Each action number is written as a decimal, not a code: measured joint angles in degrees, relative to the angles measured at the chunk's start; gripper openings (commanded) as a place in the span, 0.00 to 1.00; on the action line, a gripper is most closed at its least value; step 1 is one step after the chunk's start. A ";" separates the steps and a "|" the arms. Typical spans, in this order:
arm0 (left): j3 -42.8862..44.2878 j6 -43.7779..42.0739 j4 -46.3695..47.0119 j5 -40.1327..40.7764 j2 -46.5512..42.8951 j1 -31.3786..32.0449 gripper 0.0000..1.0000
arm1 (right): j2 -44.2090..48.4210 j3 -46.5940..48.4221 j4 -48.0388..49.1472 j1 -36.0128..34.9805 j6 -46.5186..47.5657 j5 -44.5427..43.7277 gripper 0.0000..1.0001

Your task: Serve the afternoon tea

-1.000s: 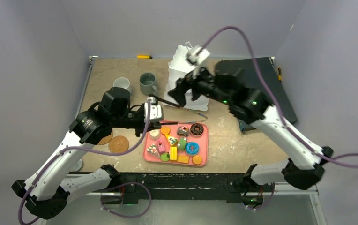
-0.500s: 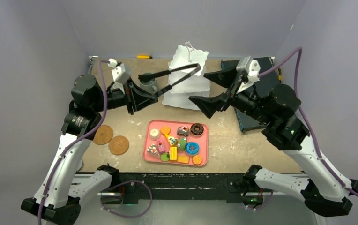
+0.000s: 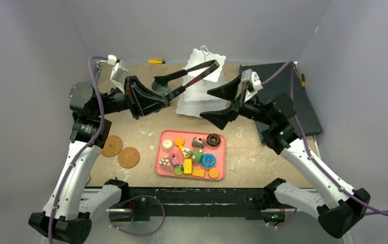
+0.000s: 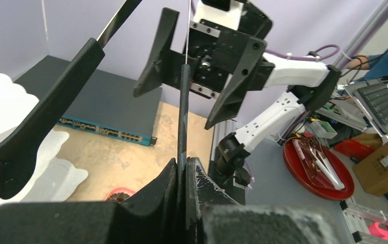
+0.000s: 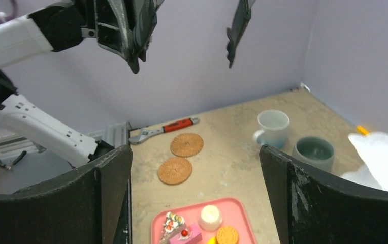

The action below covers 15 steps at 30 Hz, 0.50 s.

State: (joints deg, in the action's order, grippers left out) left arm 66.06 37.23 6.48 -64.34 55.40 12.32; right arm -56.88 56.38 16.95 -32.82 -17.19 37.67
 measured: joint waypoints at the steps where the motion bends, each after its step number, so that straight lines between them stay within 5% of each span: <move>1: 0.00 0.46 0.33 -0.33 -0.59 0.02 0.00 | -0.26 -0.83 2.84 0.63 -0.70 1.73 0.99; 15: -3.21 2.95 3.69 -3.54 -5.05 0.04 0.00 | -14.40 2.43 32.39 3.58 -11.93 11.41 0.99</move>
State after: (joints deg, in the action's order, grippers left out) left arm 62.85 40.18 10.17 -67.88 50.35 12.36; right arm -71.29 58.81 49.34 -29.23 -29.12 49.08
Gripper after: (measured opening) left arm 0.061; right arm 0.986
